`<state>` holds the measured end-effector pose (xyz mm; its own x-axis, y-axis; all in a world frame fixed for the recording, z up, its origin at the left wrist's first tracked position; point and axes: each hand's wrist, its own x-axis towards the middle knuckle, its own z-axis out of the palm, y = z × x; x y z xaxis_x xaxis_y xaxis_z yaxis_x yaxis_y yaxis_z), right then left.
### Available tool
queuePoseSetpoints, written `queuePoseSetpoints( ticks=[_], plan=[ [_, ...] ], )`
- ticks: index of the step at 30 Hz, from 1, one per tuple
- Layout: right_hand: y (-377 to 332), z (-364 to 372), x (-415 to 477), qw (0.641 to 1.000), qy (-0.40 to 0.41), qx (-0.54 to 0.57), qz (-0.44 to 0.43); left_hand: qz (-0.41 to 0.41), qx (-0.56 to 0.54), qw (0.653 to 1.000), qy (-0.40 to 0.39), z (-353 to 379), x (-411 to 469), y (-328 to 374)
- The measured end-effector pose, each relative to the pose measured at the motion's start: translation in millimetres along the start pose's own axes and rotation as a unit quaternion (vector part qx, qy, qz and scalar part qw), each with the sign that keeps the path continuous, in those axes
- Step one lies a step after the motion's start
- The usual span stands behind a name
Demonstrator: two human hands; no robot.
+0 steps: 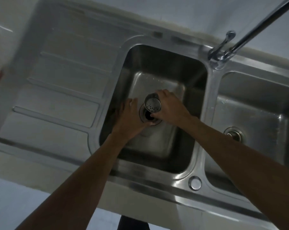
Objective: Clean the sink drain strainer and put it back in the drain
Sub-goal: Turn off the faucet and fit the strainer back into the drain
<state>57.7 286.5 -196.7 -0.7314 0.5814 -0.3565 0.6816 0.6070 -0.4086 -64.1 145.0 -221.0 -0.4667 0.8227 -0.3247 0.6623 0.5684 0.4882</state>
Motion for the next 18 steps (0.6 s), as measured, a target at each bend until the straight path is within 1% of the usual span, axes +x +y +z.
queuePoseSetpoints(
  ticks=[2, 5, 7, 11, 15, 18],
  plan=[
    [2, 23, 9, 0.999, -0.031, -0.007, 0.020, -0.011, -0.007, 0.999, -0.044, 11, 8, -8],
    [5, 50, 15, 0.998, -0.053, -0.015, 0.039, -0.008, 0.039, 0.997, -0.073, 31, 17, -17],
    [7, 60, 17, 0.997, -0.055, -0.017, 0.046, -0.007, 0.059, 0.995, -0.075, 41, 21, -21],
    [8, 72, 20, 0.996, -0.061, -0.030, 0.056, -0.003, 0.065, 0.996, -0.067, 50, 24, -25],
    [10, 72, 21, 0.994, -0.044, -0.071, 0.068, 0.007, 0.079, 0.994, -0.070, 51, 27, -29],
    [12, 71, 20, 0.993, -0.041, -0.073, 0.078, 0.010, 0.086, 0.994, -0.065, 52, 25, -29]
  ],
)
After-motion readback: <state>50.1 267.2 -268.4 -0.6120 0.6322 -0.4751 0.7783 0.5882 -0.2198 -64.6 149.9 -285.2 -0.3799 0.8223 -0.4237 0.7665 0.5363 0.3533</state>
